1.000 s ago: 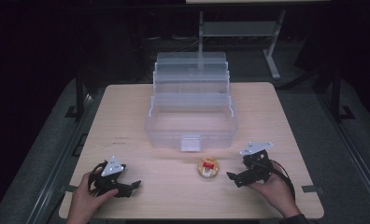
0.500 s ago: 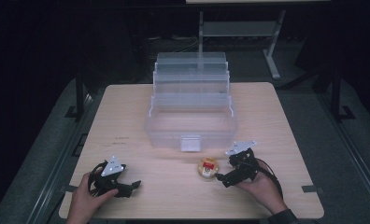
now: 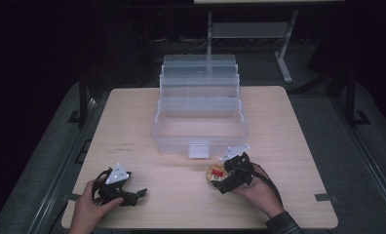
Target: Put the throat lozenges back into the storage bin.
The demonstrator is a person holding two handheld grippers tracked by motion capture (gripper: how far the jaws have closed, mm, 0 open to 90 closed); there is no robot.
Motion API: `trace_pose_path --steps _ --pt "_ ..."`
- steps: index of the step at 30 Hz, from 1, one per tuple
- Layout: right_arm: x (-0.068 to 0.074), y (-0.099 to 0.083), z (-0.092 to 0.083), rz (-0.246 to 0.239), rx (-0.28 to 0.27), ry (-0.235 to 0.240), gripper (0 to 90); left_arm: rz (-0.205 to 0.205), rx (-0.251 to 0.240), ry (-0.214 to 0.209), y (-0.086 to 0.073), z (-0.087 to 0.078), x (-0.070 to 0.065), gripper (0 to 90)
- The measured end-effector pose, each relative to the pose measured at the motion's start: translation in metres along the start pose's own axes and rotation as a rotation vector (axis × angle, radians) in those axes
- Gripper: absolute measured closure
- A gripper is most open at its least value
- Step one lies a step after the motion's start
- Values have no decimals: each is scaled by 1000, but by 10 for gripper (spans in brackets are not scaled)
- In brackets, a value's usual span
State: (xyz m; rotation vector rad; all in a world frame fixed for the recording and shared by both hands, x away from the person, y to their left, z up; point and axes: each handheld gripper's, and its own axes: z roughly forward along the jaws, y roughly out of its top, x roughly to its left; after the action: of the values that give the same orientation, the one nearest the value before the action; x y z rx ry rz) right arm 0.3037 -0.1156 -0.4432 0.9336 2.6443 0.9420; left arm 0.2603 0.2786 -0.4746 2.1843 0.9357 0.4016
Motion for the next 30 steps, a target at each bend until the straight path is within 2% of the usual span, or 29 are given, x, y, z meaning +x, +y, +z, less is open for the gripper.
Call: trace_pose_path --steps 18,20,30 --pt "4 6 19 -30 51 13 20 0 0 0 0 0 0 107" --pt "4 6 21 -36 54 16 41 0 0 0 0 0 0 107" --pt "2 3 25 -32 71 16 52 0 0 0 0 0 0 107"
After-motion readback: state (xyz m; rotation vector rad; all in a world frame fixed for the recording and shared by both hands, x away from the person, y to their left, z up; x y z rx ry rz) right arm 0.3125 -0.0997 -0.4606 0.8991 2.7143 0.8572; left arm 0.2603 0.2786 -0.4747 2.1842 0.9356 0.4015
